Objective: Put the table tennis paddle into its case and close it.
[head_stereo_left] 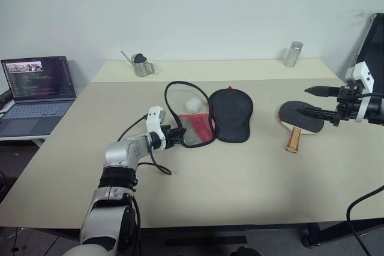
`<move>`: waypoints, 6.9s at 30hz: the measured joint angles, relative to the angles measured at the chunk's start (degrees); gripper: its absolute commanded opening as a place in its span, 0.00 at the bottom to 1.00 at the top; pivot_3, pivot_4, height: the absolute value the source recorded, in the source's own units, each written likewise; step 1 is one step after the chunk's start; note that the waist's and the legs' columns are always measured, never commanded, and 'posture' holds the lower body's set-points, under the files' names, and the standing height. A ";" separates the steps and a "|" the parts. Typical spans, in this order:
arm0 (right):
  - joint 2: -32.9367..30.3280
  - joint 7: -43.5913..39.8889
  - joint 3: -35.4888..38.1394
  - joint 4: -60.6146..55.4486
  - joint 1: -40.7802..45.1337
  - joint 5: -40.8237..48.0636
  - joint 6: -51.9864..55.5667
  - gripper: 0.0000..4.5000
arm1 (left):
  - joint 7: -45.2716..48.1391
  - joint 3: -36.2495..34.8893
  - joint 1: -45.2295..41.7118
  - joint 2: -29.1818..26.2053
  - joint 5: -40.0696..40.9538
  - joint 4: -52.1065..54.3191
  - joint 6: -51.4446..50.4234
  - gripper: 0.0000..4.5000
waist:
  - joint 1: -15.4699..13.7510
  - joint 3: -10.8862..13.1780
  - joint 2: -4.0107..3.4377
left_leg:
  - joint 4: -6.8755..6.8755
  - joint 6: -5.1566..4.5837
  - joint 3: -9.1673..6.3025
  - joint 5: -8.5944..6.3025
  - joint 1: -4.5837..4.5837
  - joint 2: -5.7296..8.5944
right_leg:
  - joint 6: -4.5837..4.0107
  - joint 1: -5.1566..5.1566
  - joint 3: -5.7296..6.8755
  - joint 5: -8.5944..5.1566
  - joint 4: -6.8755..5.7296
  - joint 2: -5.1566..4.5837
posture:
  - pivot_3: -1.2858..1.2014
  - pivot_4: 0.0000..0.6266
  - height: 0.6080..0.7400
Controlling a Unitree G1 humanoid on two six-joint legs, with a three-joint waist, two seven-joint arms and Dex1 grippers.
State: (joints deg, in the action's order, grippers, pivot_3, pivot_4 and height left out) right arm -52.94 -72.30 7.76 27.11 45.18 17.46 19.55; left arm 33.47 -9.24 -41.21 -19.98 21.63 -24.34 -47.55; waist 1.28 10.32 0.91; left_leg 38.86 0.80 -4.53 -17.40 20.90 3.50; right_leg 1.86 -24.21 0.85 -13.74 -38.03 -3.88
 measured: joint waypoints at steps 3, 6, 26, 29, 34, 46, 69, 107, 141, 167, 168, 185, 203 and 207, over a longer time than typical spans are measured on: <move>0.09 3.64 -0.02 -0.62 -0.55 -1.09 0.36 1.00 | -0.58 -0.10 0.95 -0.39 0.17 2.47 -1.28 0.38 | -0.10 0.00 0.00 | 0.00 0.00 -0.01 0.00 -0.01 0.00 | 0.00 0.00 0.01 0.00 -0.01 0.00 | 0.52 0.24 1.00; 0.62 6.09 -0.02 -1.16 -1.46 -1.18 1.15 1.00 | -1.28 -0.12 0.99 -0.75 0.16 2.63 -1.21 0.61 | -0.11 0.00 0.00 | 0.00 0.00 0.00 0.00 -0.01 0.00 | 0.00 0.01 0.01 0.00 -0.01 0.00 | 0.52 0.24 1.00; 23.95 58.87 5.96 -16.20 -0.20 -9.33 41.35 1.00 | 25.14 -4.22 16.59 -22.47 8.91 20.88 7.94 0.99 | -0.61 -0.02 0.01 | -0.05 0.00 0.03 0.00 0.05 -0.03 | -0.12 -0.11 -0.08 0.06 0.02 0.01 | 0.52 0.24 1.00; 29.93 68.66 7.24 -15.92 0.38 -12.09 43.66 1.00 | 23.22 -2.24 13.87 -19.21 8.37 20.71 8.85 0.99 | -1.31 -0.02 0.01 | -0.02 -0.02 0.03 0.00 0.04 0.00 | -0.12 -0.10 -0.08 0.09 -0.01 0.01 | 0.52 0.24 1.00; 32.31 77.28 9.20 -16.04 0.90 -14.30 43.74 1.00 | 20.80 0.94 13.73 -15.76 8.25 20.85 9.17 0.99 | -0.92 -0.02 0.01 | -0.09 -0.06 0.11 -0.02 0.11 -0.03 | -0.11 -0.21 -0.14 0.09 0.04 0.06 | 0.52 0.24 1.00; 40.29 84.03 12.44 -14.22 0.85 -15.08 44.05 1.00 | 18.20 1.00 14.74 -15.61 8.52 21.90 9.14 0.99 | 0.68 -0.03 -0.01 | -0.09 -0.14 0.21 -0.06 -0.02 -0.11 | -0.12 -0.19 -0.27 0.09 -0.08 0.20 | 0.52 0.24 1.00; 41.37 91.27 11.06 5.94 7.38 -16.21 27.72 0.38 | 14.82 -0.27 17.67 -15.71 10.44 27.51 6.75 1.00 | 1.09 -0.27 0.38 | -0.07 -0.17 0.19 -0.08 -0.13 -0.17 | -0.17 -0.05 -0.30 0.14 -0.02 0.27 | 0.52 0.24 1.00; 44.16 95.09 15.89 8.76 10.34 -13.63 30.17 0.72 | 14.55 1.08 16.74 -15.25 10.84 26.37 6.93 1.00 | 1.58 -0.25 0.36 | -0.11 -0.34 0.17 -0.16 -0.28 -0.24 | -0.22 0.10 -0.29 0.26 0.03 0.38 | 0.52 0.24 1.00; 60.08 92.36 7.79 3.09 21.85 -7.68 33.98 0.23 | 12.41 0.16 18.89 -16.03 11.35 29.54 6.76 1.00 | 1.79 -0.02 0.00 | -0.17 -0.10 0.25 -0.01 1.04 -0.32 | -0.23 -1.34 -0.38 0.29 0.07 0.39 | 0.52 0.24 1.00; 60.67 90.89 4.42 9.80 18.22 -9.28 30.03 0.23 | 8.38 -2.55 23.48 -16.22 14.14 35.29 5.17 1.00 | 2.00 -0.02 0.00 | -0.12 -0.09 0.26 -0.01 1.02 -0.29 | -0.23 -1.34 -0.39 0.29 0.02 0.37 | 0.52 0.24 1.00; 60.67 90.94 4.42 10.11 18.21 -9.45 29.65 0.23 | 8.35 -2.62 23.61 -16.28 14.28 35.40 5.10 1.00 | 2.00 -0.02 0.00 | -0.12 -0.09 0.26 -0.01 1.02 -0.29 | -0.23 -1.34 -0.39 0.29 0.01 0.37 | 0.52 0.24 1.00; 60.51 91.12 4.47 12.21 17.15 -9.53 27.50 0.74 | 8.17 -3.60 24.07 -16.42 14.44 35.83 4.22 1.00 | 1.99 -0.05 0.03 | -0.07 -0.09 0.26 -0.01 1.00 -0.28 | -0.23 -1.31 -0.39 0.29 -0.04 0.37 | 0.52 0.24 1.00; 49.93 77.50 4.02 -9.85 14.65 -4.51 38.32 0.99 | 6.52 -4.19 17.25 -17.87 10.51 25.52 8.45 1.00 | 1.62 -0.06 0.06 | -0.04 -0.09 0.23 -0.01 0.99 -0.27 | -0.23 -1.28 -0.33 0.29 -0.04 0.38 | 0.52 0.24 1.00; 42.73 63.65 2.29 -16.32 10.72 0.55 38.04 0.99 | 4.18 -2.43 10.56 -17.52 5.62 15.79 11.33 1.00 | 1.56 -0.07 0.06 | -0.03 -0.12 0.25 -0.02 0.96 -0.23 | -0.22 -1.25 -0.31 0.30 -0.04 0.41 | 0.52 0.24 1.00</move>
State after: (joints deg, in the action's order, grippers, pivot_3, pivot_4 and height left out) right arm -10.21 -8.66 10.05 10.80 55.91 18.01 57.59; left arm 37.65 -11.67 -30.65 -37.50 27.26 -8.55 -36.22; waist 2.84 10.25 0.97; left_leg 38.83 0.68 -4.28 -17.42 21.86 3.27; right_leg 1.64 -25.45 0.54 -13.45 -38.07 -3.47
